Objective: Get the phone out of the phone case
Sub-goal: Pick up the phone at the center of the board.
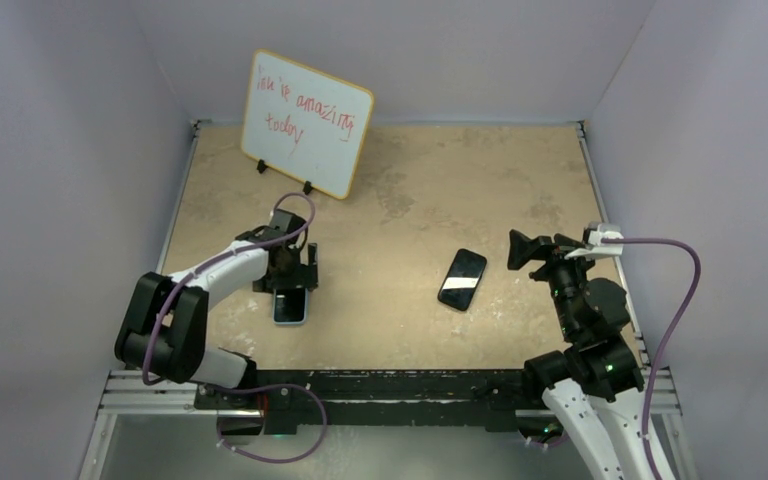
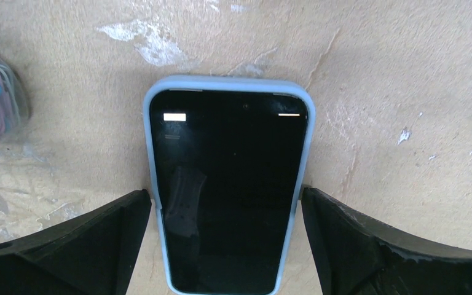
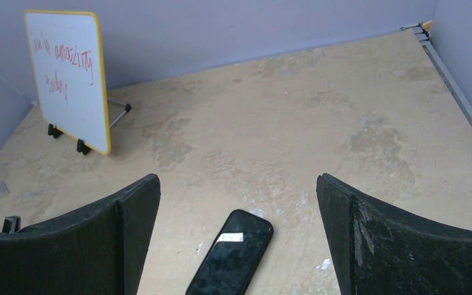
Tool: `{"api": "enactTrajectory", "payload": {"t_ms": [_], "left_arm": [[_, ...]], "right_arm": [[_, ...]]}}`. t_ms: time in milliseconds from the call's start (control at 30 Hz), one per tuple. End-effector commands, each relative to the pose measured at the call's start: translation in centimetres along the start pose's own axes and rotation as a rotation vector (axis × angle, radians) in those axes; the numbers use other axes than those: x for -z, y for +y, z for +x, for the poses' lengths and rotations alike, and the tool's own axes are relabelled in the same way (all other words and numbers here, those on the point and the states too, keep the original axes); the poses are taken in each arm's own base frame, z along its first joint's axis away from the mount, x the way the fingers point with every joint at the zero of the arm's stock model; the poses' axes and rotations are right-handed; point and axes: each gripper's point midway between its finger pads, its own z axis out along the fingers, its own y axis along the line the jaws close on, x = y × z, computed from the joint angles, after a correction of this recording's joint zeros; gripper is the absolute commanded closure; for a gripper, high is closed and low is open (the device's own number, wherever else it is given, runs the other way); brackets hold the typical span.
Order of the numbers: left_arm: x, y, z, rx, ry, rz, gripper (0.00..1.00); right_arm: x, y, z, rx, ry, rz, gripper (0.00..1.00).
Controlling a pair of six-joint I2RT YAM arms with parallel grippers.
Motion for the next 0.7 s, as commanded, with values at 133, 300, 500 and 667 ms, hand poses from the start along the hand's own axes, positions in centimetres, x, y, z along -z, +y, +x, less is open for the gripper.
{"api": "enactTrajectory", "payload": {"t_ms": [133, 300, 500, 667], "left_arm": [[0.0, -0.5, -1.4, -0.033, -0.020, 0.001, 0.03], [-0.2, -1.4, -0.7, -0.041, -0.001, 0.047, 0.17], [0.1, -2.8, -0.7, -0.045, 0.001, 0.103, 0.39], [1.1, -4.4, -1.3, -0.049, -0.041, 0.184, 0.50]], "right_arm": [[0.0, 0.7, -0.8, -0.023, -0.036, -0.034, 0.01], [0.1, 1.0, -0.7, -0.026, -0.028, -0.049, 0.01], [-0.1, 1.9, 0.3, -0.034, 0.024, -0.095, 0.01], [-0.3, 3.0, 0.8, -0.056, 0.089, -0.133, 0.01]]}}
